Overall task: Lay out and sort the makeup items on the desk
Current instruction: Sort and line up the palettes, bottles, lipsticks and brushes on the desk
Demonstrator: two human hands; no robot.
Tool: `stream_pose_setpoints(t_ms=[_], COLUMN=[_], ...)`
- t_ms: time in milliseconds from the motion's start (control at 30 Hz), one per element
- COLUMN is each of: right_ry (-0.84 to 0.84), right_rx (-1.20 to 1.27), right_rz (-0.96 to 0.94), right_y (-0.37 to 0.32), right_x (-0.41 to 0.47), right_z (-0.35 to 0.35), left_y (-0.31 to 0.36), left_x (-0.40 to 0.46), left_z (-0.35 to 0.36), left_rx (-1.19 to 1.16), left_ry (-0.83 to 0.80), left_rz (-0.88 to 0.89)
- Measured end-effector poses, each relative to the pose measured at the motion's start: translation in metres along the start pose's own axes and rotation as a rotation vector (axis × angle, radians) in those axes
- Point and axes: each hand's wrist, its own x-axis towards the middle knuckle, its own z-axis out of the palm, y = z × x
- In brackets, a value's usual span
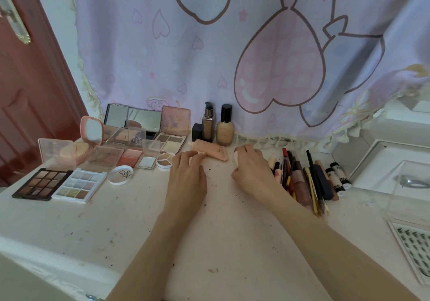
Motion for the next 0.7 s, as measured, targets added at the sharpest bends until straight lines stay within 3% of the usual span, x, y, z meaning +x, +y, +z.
stream_pose_setpoints(t_ms=[100, 233, 400, 533, 700], right_ry=[0.039, 0.069, 0.192, -0.027, -0.138], right_rx=[0.025, 0.241, 0.781, 1.604, 1.689], right_rz=[-0.058, -0.014, 0.073, 0.277, 0.414], right_y=[0.004, 0.002, 0.005, 0.009, 0.014], right_x=[-0.004, -0.015, -0.021, -0.029, -0.037], right_z=[0.006, 0.000, -0.002, -0.002, -0.007], left_y=[0.000, 0.001, 0.001, 0.013, 0.023], left_x=[0.001, 0.001, 0.004, 0.003, 0.004], left_z=[-0.002, -0.004, -0.004, -0.010, -0.018], left_rx=[-0.072, -0.152, -0.422, -0.634, -0.668], left_ry=[0.025, 0.041, -0.037, -0.166, -0.200], left_rz=[0.021, 0.030, -0.047, 0.047, 0.153])
